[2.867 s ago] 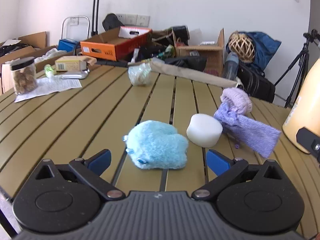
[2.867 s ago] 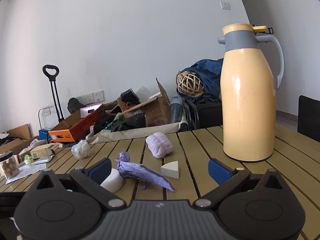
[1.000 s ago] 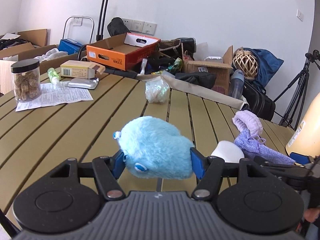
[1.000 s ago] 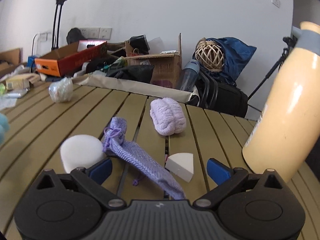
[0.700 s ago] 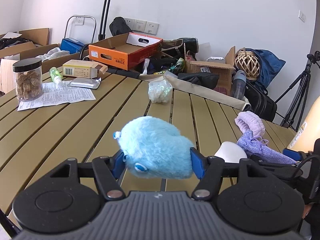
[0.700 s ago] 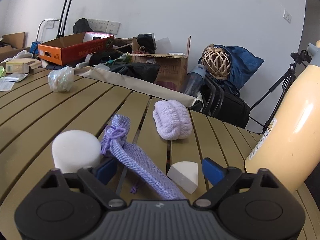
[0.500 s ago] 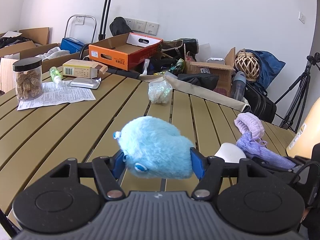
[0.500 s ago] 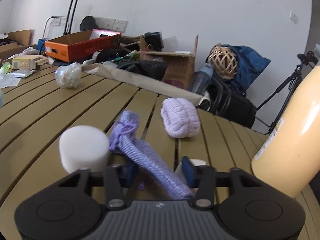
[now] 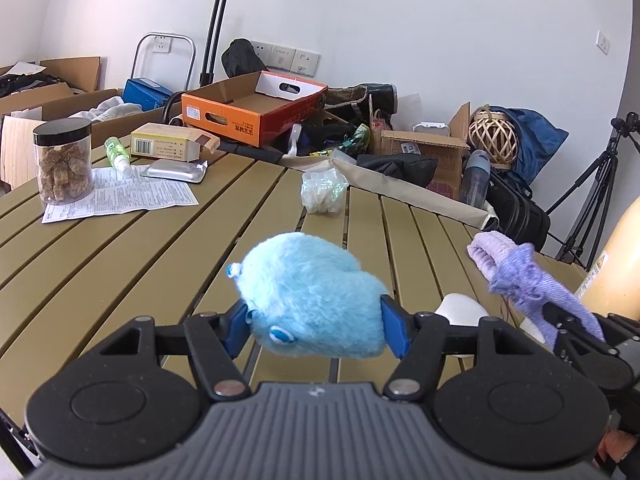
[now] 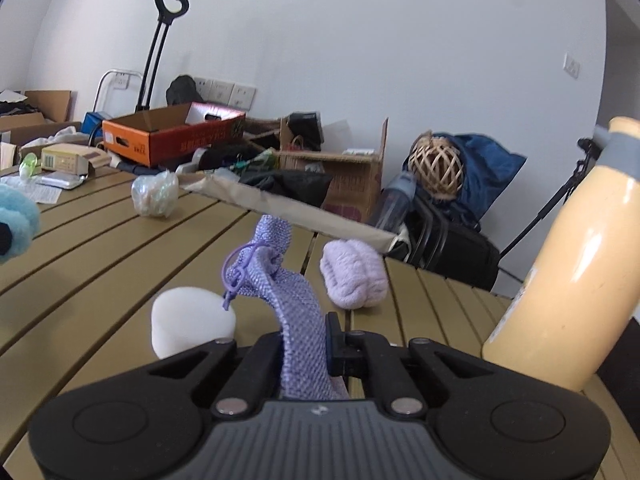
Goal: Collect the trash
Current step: 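Close the right gripper on the lilac mesh bag while the left holds the plush, then lift the plush and mesh bag off the table and carry toward the bin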
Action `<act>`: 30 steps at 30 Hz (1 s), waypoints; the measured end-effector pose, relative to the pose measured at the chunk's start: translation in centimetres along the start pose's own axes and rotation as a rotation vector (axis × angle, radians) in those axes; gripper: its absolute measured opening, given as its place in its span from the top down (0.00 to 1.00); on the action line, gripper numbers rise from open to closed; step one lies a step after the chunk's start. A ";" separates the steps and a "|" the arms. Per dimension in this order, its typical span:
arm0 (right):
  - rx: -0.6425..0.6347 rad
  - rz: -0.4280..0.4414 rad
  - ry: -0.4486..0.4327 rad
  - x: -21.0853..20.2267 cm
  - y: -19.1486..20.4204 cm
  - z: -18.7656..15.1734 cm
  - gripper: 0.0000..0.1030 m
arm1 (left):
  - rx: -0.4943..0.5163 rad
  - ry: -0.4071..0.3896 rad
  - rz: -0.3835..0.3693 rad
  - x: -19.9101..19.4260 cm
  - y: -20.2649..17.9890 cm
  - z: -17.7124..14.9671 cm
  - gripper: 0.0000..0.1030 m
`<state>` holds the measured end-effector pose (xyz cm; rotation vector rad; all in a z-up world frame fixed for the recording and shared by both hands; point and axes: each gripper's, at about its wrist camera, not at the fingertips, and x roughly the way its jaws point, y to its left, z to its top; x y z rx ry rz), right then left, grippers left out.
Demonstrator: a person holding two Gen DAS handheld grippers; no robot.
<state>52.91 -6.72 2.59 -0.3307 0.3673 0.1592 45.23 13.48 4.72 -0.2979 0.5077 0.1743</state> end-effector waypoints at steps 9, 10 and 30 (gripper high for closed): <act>0.033 0.002 -0.103 -5.5 -0.7 -0.1 0.97 | 0.033 -0.025 -0.028 -2.3 -0.7 -0.6 0.36; 0.034 0.002 -0.112 -6.2 -0.6 -0.2 0.97 | 0.035 -0.028 -0.033 -2.6 -0.7 -0.8 0.36; 0.077 0.077 -0.177 -20.3 0.4 -4.7 0.97 | 0.154 -0.121 -0.122 -12.5 -1.6 -7.2 0.36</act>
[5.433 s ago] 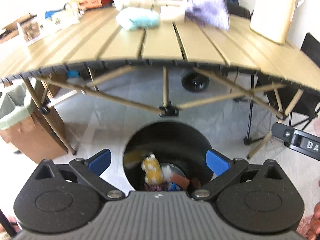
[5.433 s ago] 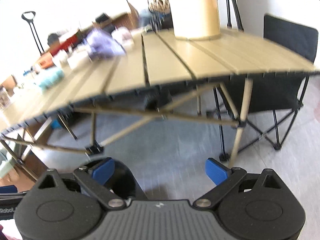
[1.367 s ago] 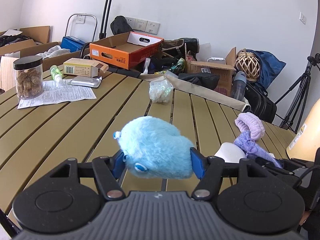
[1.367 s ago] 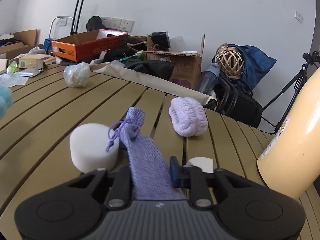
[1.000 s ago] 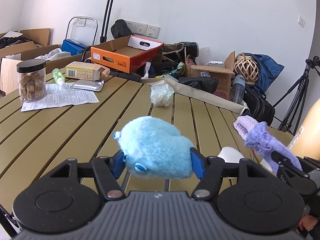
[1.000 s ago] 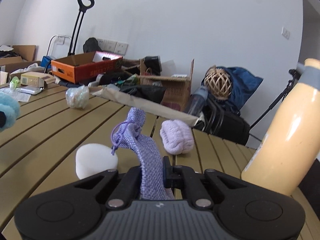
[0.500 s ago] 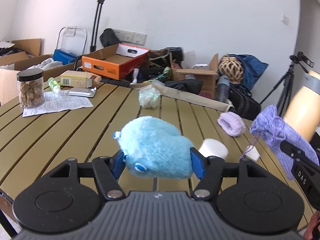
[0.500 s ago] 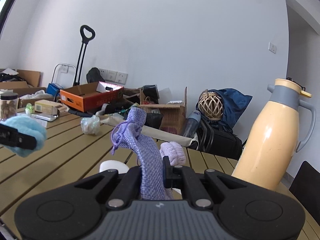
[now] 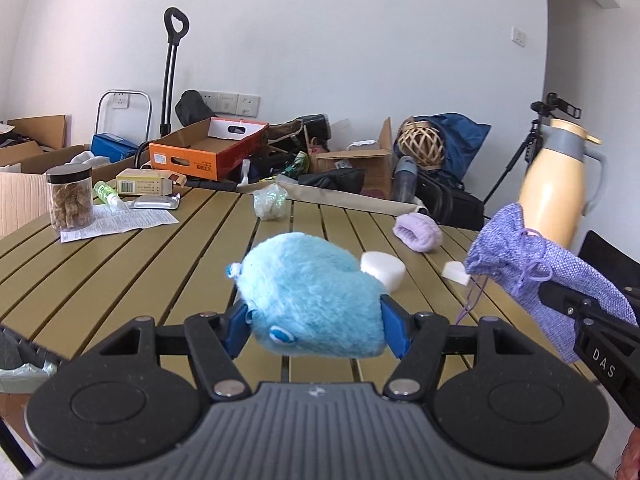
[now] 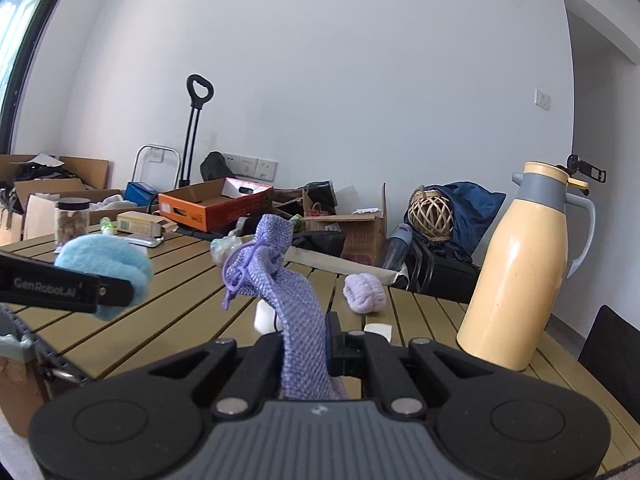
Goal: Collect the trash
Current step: 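Lift the plush and mesh bag off the table and carry toward the bin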
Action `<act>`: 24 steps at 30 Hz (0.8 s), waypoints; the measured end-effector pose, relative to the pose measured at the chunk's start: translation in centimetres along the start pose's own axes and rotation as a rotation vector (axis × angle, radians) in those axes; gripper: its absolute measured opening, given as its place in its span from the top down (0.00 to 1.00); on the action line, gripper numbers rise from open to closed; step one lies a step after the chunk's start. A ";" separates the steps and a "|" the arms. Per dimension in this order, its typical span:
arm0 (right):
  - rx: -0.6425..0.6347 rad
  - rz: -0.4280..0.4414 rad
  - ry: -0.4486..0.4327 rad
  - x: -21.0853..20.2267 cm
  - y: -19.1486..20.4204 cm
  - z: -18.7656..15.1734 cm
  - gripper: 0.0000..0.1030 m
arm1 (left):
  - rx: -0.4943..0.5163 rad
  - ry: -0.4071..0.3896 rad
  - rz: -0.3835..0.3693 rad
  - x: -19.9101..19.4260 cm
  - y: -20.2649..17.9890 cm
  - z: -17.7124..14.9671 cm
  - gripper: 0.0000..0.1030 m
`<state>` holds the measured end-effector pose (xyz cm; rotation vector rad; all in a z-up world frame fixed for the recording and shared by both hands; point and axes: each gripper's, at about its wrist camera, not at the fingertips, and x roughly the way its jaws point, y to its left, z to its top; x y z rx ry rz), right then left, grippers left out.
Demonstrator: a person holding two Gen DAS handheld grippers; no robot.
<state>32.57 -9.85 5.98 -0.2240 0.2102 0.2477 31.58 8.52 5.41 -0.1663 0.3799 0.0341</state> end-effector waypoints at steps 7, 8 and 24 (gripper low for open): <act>-0.007 0.040 0.025 -4.2 1.1 -1.7 0.97 | 0.023 -0.001 -0.020 -3.5 -0.2 -2.9 0.36; -0.007 0.048 0.032 -4.6 1.2 -1.9 0.97 | 0.024 0.002 -0.021 -3.9 -0.2 -3.3 0.36; 0.021 0.123 0.160 -9.9 2.8 -7.7 0.97 | 0.061 0.107 -0.028 -8.1 -0.8 -10.1 0.36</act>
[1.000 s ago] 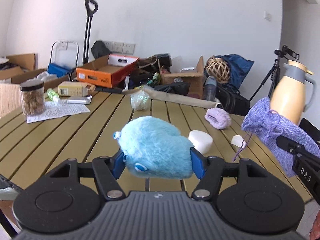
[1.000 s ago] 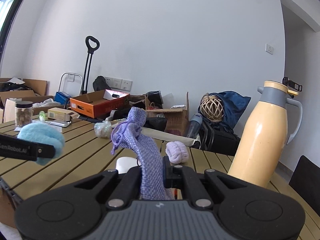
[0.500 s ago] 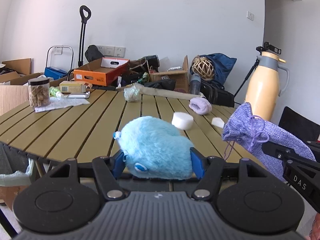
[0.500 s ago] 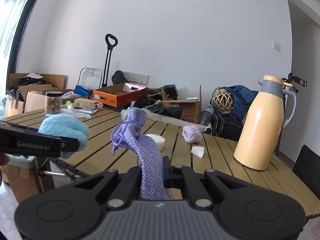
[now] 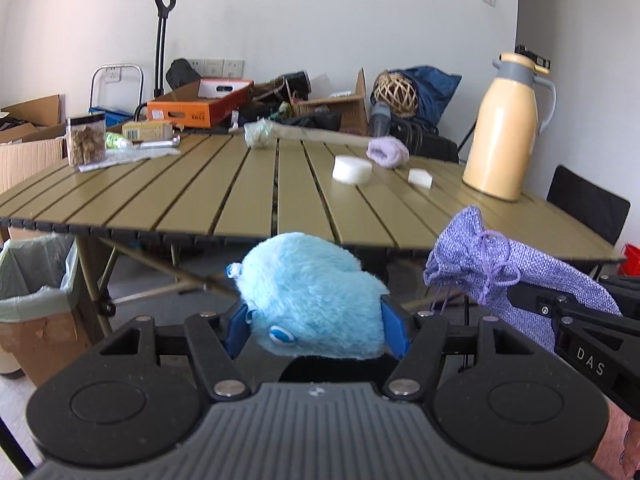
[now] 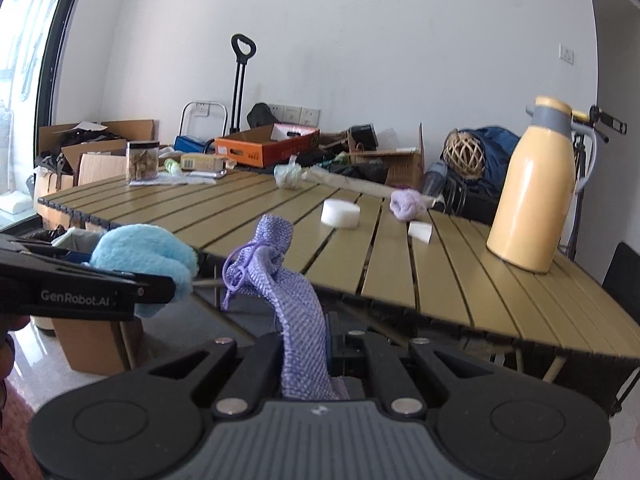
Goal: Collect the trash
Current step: 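Lift the plush and mesh bag off the table and carry toward the bin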
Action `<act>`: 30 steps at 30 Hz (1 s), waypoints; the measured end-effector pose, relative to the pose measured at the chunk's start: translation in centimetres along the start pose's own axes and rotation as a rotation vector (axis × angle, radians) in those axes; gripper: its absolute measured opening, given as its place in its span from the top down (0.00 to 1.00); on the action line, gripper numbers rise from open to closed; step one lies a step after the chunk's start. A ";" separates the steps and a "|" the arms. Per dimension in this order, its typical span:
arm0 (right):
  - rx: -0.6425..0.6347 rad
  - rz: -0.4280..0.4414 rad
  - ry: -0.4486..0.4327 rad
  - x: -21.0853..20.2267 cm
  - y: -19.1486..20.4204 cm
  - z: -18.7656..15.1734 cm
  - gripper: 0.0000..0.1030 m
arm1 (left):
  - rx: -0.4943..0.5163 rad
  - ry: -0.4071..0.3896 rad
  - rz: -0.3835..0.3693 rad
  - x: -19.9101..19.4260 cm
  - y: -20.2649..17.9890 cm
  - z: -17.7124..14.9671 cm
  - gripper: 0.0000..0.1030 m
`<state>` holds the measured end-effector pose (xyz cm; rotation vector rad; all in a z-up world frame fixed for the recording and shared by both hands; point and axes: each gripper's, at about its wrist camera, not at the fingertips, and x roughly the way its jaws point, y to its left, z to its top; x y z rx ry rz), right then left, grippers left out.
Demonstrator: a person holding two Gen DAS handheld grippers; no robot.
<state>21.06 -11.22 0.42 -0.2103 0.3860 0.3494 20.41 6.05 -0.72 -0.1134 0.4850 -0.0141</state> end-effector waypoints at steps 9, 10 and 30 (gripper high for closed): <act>0.041 0.029 0.113 -0.2 -0.1 -4.4 0.97 | 0.053 0.086 0.012 0.1 -0.6 -3.1 0.36; 0.047 0.033 0.126 -0.1 -0.2 -4.9 0.97 | 0.061 0.098 0.013 0.2 -0.7 -3.4 0.36; 0.135 0.055 0.339 2.1 -1.6 -12.0 0.97 | 0.105 0.380 0.070 3.6 0.0 -9.5 0.36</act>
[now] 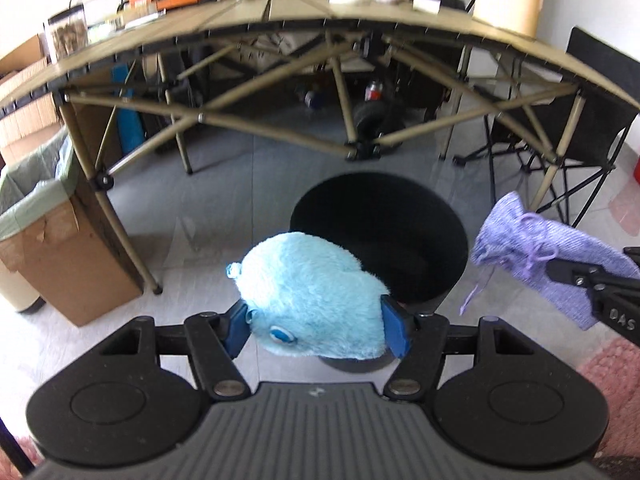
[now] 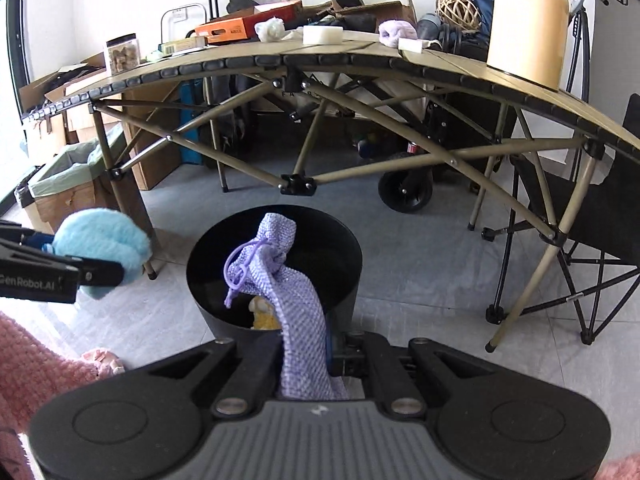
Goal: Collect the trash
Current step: 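Lift the plush and mesh bag off the table and carry toward the bin, then lower the light-blue plush into the bin and open the left gripper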
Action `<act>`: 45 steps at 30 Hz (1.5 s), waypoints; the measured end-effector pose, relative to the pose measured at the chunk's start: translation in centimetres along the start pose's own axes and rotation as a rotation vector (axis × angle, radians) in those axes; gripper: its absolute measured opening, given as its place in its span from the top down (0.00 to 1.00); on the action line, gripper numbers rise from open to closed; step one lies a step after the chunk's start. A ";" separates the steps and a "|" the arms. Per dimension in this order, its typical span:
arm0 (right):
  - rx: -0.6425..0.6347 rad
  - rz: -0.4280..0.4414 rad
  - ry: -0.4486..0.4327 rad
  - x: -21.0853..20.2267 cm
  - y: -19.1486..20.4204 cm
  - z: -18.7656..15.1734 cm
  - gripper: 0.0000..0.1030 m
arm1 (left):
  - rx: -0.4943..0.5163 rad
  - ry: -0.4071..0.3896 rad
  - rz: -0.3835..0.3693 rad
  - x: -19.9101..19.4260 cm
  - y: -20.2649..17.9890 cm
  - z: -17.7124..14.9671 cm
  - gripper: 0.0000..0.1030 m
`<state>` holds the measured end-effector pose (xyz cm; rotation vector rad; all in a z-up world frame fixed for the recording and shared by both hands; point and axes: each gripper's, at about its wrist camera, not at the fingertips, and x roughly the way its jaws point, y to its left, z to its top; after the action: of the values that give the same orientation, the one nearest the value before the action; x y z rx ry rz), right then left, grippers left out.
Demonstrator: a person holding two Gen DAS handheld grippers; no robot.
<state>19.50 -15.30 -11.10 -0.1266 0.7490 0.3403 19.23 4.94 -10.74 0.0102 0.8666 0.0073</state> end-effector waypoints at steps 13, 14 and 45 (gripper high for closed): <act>0.087 -0.040 0.026 1.7 -2.4 -0.2 0.97 | -0.045 0.142 -0.013 3.4 0.0 0.9 0.36; 0.093 -0.047 0.024 1.7 -2.6 -0.1 0.97 | -0.045 0.146 -0.014 3.6 -0.1 1.1 0.36; 0.187 -0.188 0.024 5.4 -7.4 1.5 0.97 | -0.046 0.252 -0.006 9.5 -5.8 6.8 0.36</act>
<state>26.72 -20.45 -13.78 -0.0242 0.7828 0.0892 30.55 -0.83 -13.60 -0.0371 1.1178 0.0233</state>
